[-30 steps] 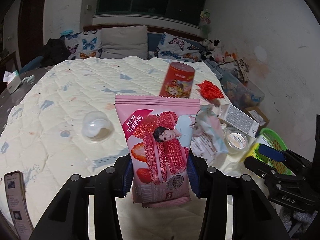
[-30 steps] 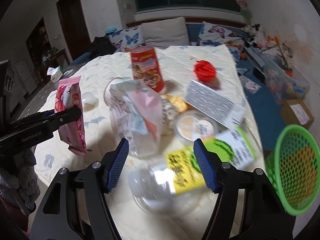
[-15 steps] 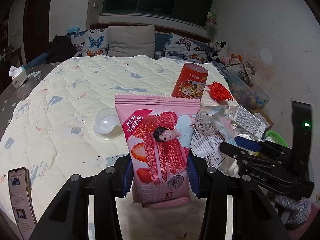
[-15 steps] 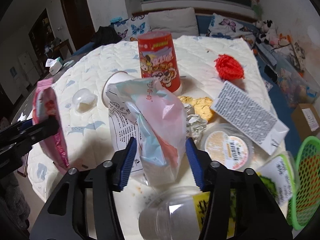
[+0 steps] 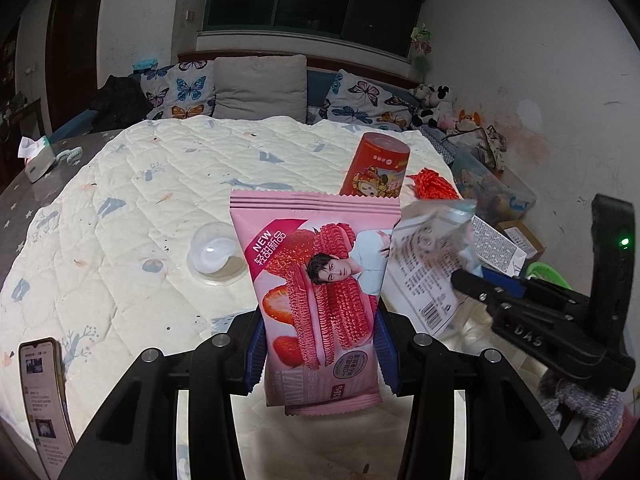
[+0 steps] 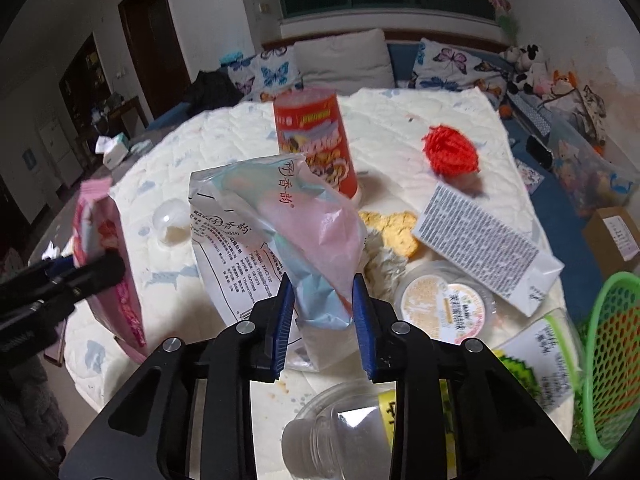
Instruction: Collect trash
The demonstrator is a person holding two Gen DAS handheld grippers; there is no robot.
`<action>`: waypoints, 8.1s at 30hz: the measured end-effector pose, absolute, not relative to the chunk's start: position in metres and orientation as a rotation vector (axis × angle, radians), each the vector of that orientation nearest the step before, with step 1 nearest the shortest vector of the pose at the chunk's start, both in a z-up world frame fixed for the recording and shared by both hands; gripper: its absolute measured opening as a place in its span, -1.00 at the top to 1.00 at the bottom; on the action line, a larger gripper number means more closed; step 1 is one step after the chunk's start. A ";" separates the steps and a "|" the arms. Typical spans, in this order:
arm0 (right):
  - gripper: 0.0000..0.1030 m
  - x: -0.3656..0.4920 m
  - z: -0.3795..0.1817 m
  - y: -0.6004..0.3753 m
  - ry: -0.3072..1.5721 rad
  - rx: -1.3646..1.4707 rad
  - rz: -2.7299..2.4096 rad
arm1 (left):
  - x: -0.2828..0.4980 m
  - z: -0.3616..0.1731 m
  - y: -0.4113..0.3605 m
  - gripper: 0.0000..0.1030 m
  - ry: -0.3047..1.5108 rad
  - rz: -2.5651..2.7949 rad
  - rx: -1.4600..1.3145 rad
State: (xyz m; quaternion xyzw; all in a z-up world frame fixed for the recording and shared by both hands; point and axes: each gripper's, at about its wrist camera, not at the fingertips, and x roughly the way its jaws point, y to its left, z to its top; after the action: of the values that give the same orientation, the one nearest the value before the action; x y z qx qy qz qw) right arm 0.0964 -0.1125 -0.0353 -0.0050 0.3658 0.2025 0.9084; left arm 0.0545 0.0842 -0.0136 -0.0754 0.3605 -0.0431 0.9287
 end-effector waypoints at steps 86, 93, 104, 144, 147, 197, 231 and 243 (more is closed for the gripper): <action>-0.16 -0.035 -0.074 -0.461 0.733 0.337 -0.329 | 0.136 -0.023 -0.324 -0.41 0.886 -0.781 0.144; -0.16 -0.034 -0.068 -0.446 0.726 0.327 -0.297 | 0.117 -0.006 -0.269 -0.41 0.821 -0.711 0.189; -0.24 -0.027 -0.057 -0.412 0.711 0.305 -0.238 | 0.112 -0.006 -0.167 -0.50 0.801 -0.626 0.232; -0.28 0.013 -0.044 -0.339 0.741 0.220 -0.026 | 0.099 -0.018 -0.125 -0.08 0.794 -0.629 0.277; -0.29 0.022 -0.040 -0.329 0.742 0.204 0.031 | 0.098 -0.008 -0.111 -0.07 0.784 -0.609 0.242; -0.79 0.027 -0.092 -0.139 0.863 -0.100 0.477 | 0.079 0.047 -0.002 -0.05 0.671 -0.451 -0.048; -0.76 0.011 -0.043 -0.308 0.707 0.161 0.127 | 0.108 0.056 -0.098 -0.05 0.698 -0.663 -0.017; -0.79 0.025 -0.070 -0.419 0.754 0.221 -0.124 | 0.119 0.063 -0.173 -0.05 0.707 -0.762 0.041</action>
State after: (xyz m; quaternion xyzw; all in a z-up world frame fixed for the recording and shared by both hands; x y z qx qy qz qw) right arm 0.0254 -0.4189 -0.0703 0.1077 0.3672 -0.0604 0.9219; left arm 0.1191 -0.1726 0.0631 0.0194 0.3380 -0.3640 0.8677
